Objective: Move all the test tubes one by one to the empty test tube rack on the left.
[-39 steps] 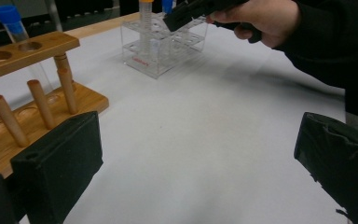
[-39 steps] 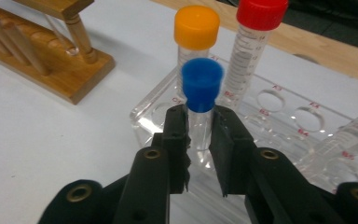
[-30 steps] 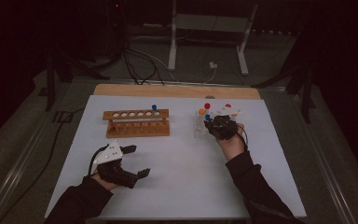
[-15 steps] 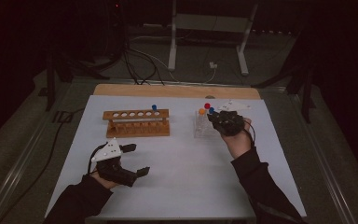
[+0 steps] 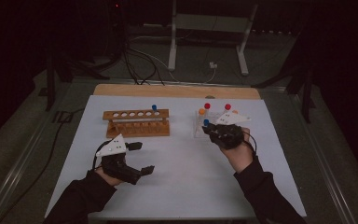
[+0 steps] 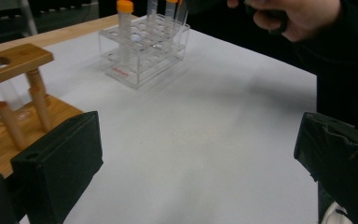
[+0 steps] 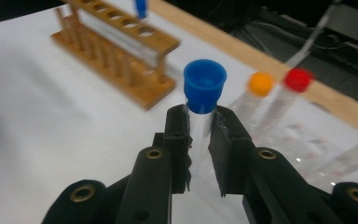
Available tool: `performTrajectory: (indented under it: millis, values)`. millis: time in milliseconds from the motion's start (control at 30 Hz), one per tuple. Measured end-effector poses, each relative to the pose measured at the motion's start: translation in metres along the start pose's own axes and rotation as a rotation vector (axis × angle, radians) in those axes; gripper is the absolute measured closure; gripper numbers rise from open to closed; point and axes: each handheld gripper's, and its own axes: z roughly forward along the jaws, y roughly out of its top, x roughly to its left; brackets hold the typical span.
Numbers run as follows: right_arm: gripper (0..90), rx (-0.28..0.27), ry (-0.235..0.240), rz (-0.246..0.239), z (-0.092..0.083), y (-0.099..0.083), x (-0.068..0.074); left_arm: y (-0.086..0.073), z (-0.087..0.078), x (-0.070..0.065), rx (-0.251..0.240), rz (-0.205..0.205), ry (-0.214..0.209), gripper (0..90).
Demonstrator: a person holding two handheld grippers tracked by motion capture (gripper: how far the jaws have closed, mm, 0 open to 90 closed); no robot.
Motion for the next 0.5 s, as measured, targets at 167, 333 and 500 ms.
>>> performTrajectory:
  millis: [167,333,500]
  values:
    - [76.9,0.017,0.066,-0.019,0.001,-0.011,0.019,0.006,0.008,-0.003,0.007,0.012,-0.032,1.9]
    - [76.9,0.035,0.128,-0.044,0.004,-0.018,0.038,0.013,0.015,-0.006,0.012,0.028,-0.055,1.9]
    - [76.9,0.041,0.175,-0.057,0.006,-0.021,0.051,0.021,0.022,-0.009,0.004,0.038,-0.080,2.2]
